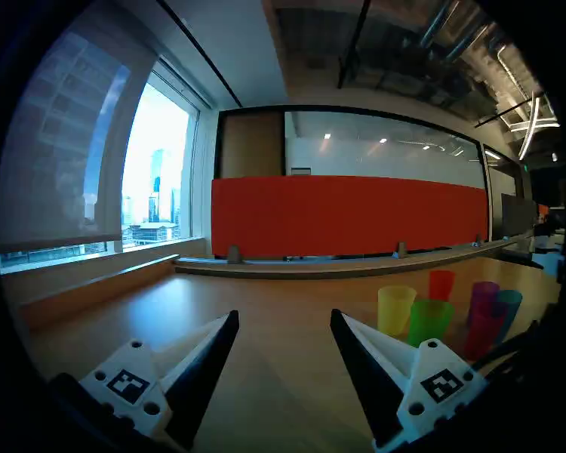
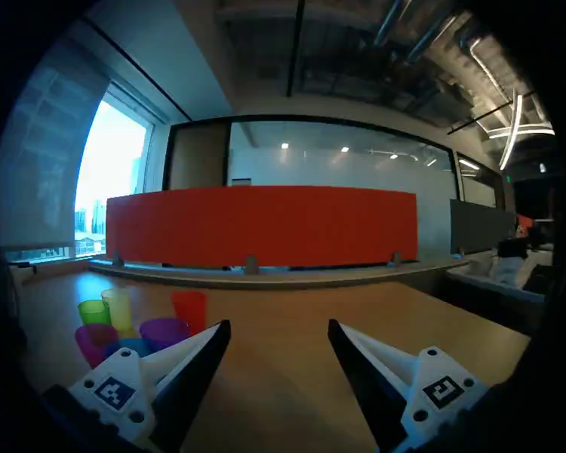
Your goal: Pour water
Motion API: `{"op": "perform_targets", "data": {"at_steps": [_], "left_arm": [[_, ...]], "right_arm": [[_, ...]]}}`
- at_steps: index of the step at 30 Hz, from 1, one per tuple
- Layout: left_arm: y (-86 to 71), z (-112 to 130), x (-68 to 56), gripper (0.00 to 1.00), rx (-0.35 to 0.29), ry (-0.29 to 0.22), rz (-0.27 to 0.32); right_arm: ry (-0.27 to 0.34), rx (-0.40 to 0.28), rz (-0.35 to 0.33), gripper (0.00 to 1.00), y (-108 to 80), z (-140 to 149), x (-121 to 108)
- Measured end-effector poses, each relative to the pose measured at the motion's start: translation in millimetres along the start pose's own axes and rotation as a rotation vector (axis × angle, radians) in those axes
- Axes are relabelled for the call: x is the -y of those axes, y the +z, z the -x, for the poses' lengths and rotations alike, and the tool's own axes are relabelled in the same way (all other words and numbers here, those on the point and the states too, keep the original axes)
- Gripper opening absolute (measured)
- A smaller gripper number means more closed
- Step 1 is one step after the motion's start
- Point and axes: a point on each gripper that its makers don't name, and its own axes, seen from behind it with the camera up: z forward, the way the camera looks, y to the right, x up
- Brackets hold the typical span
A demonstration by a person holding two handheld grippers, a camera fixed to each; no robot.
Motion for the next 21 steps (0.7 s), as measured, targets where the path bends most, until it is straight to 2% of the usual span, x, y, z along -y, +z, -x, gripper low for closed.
{"op": "perform_targets", "data": {"at_steps": [21], "left_arm": [[-1.0, -0.5, 0.7, 0.9, 0.0, 0.0, 0.0]], "right_arm": [[0.0, 0.0, 0.0, 1.0, -0.1, -0.1, 0.4]]}}
